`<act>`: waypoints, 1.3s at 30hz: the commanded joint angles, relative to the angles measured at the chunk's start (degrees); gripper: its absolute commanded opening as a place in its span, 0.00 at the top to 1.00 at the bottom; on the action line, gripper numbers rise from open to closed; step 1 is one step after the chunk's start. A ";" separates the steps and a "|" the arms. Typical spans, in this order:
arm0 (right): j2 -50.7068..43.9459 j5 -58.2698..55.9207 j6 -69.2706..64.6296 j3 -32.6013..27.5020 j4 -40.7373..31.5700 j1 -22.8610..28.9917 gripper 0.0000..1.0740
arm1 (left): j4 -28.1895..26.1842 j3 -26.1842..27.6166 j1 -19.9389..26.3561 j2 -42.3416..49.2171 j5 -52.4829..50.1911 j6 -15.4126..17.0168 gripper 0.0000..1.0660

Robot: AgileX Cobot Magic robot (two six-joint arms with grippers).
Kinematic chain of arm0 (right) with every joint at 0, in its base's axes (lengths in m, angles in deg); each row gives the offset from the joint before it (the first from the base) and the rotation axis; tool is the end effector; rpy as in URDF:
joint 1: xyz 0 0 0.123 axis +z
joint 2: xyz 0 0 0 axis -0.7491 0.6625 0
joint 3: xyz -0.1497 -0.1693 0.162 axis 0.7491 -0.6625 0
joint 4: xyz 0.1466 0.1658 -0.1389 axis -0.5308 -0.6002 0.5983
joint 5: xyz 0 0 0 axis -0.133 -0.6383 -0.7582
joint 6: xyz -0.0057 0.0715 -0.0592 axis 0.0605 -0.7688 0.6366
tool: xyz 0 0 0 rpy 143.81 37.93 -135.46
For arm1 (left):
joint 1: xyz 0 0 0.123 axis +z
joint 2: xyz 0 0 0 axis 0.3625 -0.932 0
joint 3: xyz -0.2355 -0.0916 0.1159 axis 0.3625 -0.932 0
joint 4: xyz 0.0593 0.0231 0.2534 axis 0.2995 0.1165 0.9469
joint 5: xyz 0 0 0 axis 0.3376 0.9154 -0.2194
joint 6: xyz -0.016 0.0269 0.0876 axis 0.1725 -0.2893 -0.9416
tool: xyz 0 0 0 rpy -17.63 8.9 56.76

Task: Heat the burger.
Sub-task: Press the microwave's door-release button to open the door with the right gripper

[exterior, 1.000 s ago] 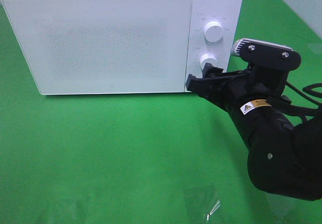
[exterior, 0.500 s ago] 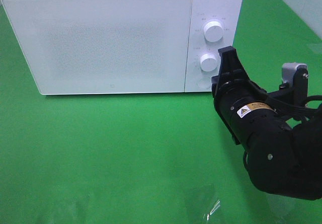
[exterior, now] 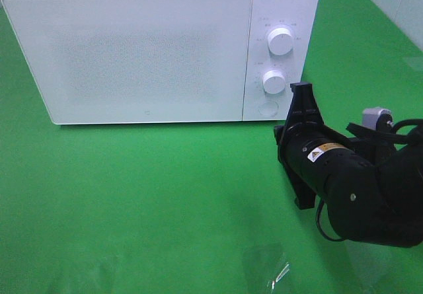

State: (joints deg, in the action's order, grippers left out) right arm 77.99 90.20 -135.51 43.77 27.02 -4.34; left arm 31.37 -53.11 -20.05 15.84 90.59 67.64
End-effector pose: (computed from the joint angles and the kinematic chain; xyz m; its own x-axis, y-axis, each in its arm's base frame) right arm 0.2412 0.1611 0.1048 -0.1424 0.9879 -0.0615 0.3500 0.1084 0.9305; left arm 0.0113 -0.0163 0.2871 -0.4447 0.0492 -0.8943 0.1646 0.9860 -0.0275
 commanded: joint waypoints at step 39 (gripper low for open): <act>16.16 -0.34 -9.80 16.90 19.08 -14.21 1.00 | -0.11 -0.11 -0.17 0.17 -0.57 0.52 0.15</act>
State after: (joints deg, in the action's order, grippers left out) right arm 93.64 89.57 -145.77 59.29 44.67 -18.03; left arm 31.37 -53.11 -20.05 15.84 90.59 67.64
